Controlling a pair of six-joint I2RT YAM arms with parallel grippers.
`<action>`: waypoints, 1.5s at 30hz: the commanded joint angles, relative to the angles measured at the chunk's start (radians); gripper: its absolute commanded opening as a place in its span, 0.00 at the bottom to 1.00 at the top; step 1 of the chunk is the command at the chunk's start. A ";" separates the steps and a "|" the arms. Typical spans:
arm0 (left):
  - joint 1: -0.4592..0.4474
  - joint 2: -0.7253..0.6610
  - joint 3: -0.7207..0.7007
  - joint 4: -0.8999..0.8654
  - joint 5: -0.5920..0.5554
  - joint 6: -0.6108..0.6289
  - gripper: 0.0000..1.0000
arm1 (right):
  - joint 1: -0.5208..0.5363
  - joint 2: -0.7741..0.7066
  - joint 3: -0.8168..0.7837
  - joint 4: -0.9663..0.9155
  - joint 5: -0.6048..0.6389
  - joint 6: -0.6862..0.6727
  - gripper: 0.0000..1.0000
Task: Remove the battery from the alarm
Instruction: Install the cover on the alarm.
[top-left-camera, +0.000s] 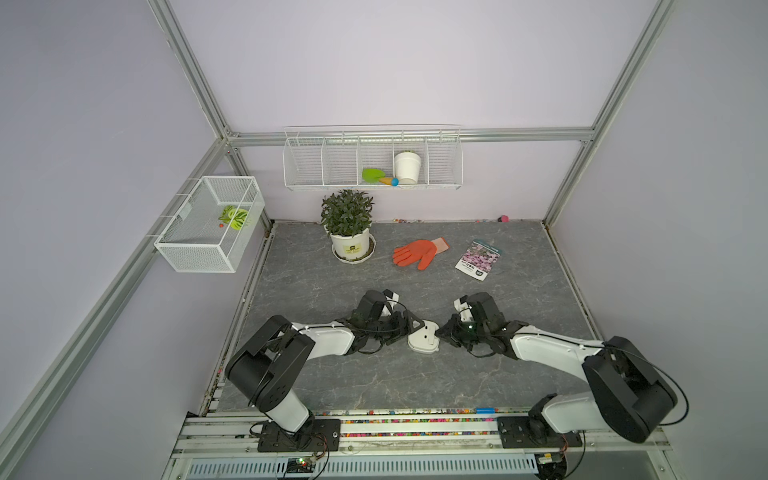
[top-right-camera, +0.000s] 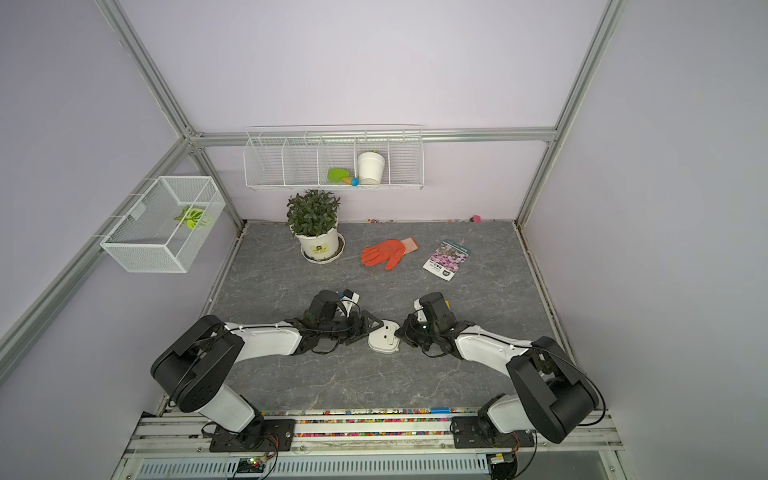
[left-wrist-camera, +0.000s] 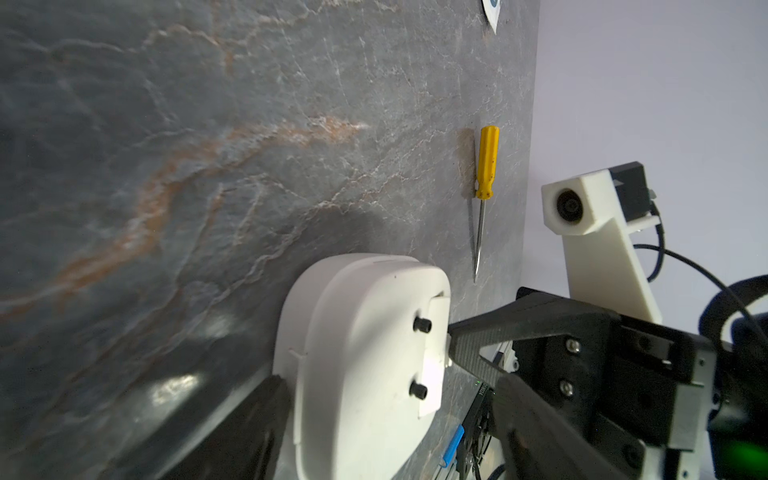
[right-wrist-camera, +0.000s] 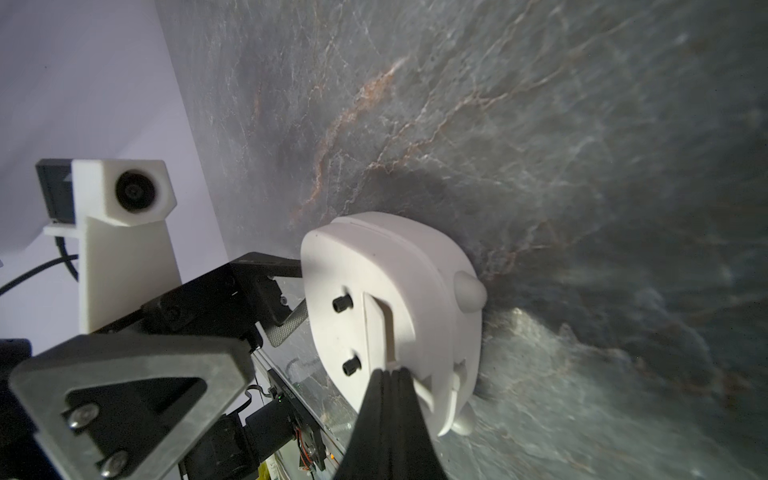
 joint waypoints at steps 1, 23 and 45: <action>-0.008 -0.023 0.007 0.010 0.028 0.011 0.82 | 0.010 0.008 -0.011 0.036 -0.039 0.026 0.03; -0.008 -0.037 0.003 -0.007 0.016 0.018 0.82 | 0.009 -0.058 0.037 -0.187 0.042 -0.087 0.33; -0.008 -0.049 -0.010 -0.002 0.007 0.017 0.82 | 0.010 0.053 0.138 -0.324 0.119 -0.246 0.54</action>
